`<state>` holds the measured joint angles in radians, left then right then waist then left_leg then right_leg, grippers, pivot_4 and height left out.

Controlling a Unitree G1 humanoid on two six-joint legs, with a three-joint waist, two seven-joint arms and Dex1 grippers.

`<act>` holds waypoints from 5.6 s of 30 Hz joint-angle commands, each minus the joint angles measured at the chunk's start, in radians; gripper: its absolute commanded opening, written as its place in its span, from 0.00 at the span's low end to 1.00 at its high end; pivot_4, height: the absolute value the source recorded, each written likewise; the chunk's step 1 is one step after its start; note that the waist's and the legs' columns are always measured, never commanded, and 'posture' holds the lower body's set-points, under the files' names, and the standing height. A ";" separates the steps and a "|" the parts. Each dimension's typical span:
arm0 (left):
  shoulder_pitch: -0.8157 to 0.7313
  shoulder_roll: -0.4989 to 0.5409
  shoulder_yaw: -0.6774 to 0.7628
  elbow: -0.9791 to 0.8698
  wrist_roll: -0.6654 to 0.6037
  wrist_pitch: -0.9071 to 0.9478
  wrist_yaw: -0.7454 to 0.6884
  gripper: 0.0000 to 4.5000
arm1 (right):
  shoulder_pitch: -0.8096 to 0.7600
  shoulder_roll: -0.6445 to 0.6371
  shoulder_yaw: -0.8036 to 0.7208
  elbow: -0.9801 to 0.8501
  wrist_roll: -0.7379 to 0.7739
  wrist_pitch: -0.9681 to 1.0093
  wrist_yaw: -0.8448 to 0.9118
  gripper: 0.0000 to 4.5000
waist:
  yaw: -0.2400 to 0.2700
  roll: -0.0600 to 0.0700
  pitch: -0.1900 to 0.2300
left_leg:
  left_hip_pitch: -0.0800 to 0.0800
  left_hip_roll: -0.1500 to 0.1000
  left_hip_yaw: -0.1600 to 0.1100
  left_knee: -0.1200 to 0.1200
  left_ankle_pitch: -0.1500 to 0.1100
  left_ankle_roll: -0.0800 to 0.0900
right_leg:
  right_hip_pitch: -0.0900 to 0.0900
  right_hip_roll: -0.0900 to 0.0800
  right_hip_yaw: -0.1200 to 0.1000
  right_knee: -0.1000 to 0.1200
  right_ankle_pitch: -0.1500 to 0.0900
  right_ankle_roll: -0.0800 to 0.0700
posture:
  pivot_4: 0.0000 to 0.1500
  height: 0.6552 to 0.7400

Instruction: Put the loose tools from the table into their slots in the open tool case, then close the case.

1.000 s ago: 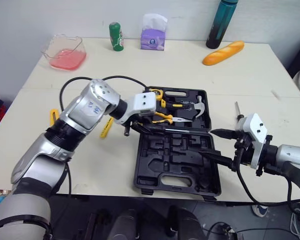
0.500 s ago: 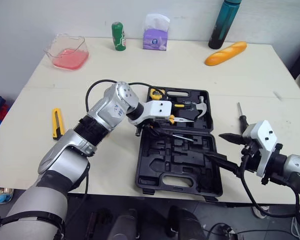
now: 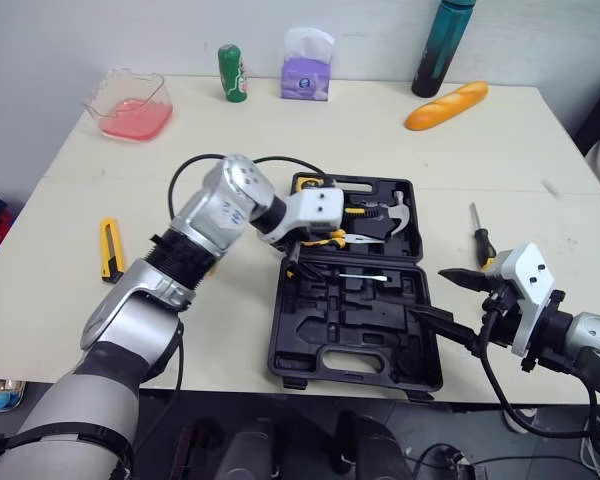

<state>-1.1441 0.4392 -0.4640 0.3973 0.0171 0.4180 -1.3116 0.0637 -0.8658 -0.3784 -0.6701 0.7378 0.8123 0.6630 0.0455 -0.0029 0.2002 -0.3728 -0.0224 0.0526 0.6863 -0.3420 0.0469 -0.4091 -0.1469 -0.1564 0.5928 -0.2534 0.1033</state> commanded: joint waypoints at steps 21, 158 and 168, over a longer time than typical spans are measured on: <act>0.192 -0.165 0.211 0.309 -0.086 -0.370 0.097 0.01 | -0.050 -0.019 -0.002 -0.007 0.013 0.001 0.025 1.00 | 0.008 0.000 0.000 | -0.003 -0.001 -0.001 0.010 -0.003 0.004 | 0.001 -0.001 0.000 0.001 0.002 0.002 | 1.00 0.94; 0.574 0.368 0.368 -0.597 -0.487 0.084 0.080 1.00 | -0.665 -0.077 0.682 0.425 -0.441 -0.140 0.445 0.47 | -0.023 0.017 -0.008 | 0.003 0.015 0.016 0.013 -0.016 -0.003 | -0.004 0.016 0.022 0.001 -0.001 -0.003 | 1.00 0.94; 0.546 0.326 0.356 -0.582 -0.486 0.082 0.082 1.00 | -0.675 0.060 0.579 0.452 -0.385 -0.108 0.385 0.86 | -0.022 0.016 -0.008 | 0.002 0.015 0.016 0.014 -0.016 -0.003 | -0.004 0.017 0.022 0.001 -0.001 -0.003 | 1.00 0.94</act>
<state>-0.5781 0.7698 -0.1181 -0.1765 -0.4643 0.5046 -1.2317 -0.6022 -0.8298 0.2431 -0.2256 0.3343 0.7185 1.0668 0.0235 0.0135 0.1920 -0.3707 -0.0075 0.0685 0.7001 -0.3584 0.0440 -0.4128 -0.1302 -0.1347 0.5941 -0.2543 0.1005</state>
